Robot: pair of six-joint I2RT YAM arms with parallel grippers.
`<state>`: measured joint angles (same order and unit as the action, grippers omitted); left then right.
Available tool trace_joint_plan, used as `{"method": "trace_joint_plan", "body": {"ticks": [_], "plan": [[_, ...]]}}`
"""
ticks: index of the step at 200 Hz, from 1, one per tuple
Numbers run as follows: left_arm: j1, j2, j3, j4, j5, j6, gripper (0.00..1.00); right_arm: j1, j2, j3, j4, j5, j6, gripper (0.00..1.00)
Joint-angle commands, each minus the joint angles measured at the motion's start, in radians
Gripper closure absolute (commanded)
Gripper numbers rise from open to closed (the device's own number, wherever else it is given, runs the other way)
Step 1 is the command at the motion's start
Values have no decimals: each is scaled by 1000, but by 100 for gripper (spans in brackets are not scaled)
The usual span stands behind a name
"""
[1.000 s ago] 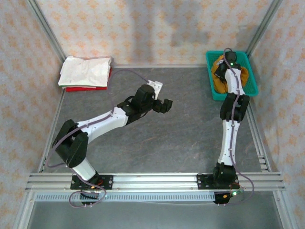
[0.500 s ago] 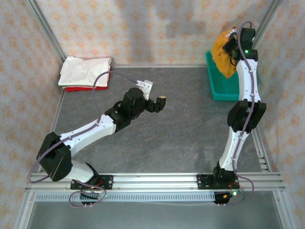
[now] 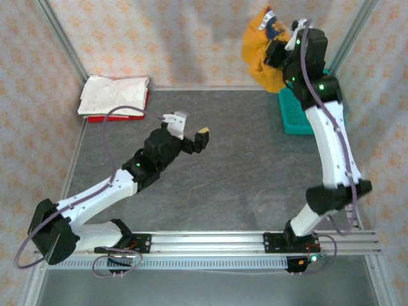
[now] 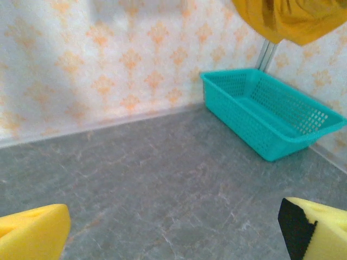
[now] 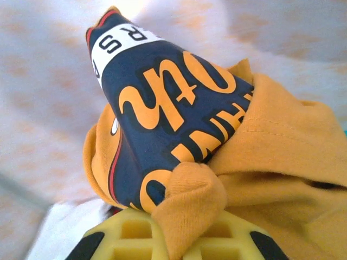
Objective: Fold and stack the t-shirts
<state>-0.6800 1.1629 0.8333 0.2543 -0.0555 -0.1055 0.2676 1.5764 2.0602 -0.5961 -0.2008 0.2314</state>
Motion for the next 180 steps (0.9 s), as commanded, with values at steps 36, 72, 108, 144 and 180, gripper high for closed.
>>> {"method": "trace_joint_plan", "body": {"ticks": [36,72,108,144,180], "plan": [[75,-239,-212,108,-103,8,0,80,-301,-729,482,-170,248,100],[228,-226,-265,19,-70,-66,0,46,-43,-726,277,-61,220,51],[238,-66,-170,-96,86,3,0,11,3,-797,318,-25,209,42],[164,168,-74,-92,141,72,0,4,23,-819,278,-22,166,43],[127,433,47,-17,198,66,5,8,132,-818,296,-127,157,42]]}}
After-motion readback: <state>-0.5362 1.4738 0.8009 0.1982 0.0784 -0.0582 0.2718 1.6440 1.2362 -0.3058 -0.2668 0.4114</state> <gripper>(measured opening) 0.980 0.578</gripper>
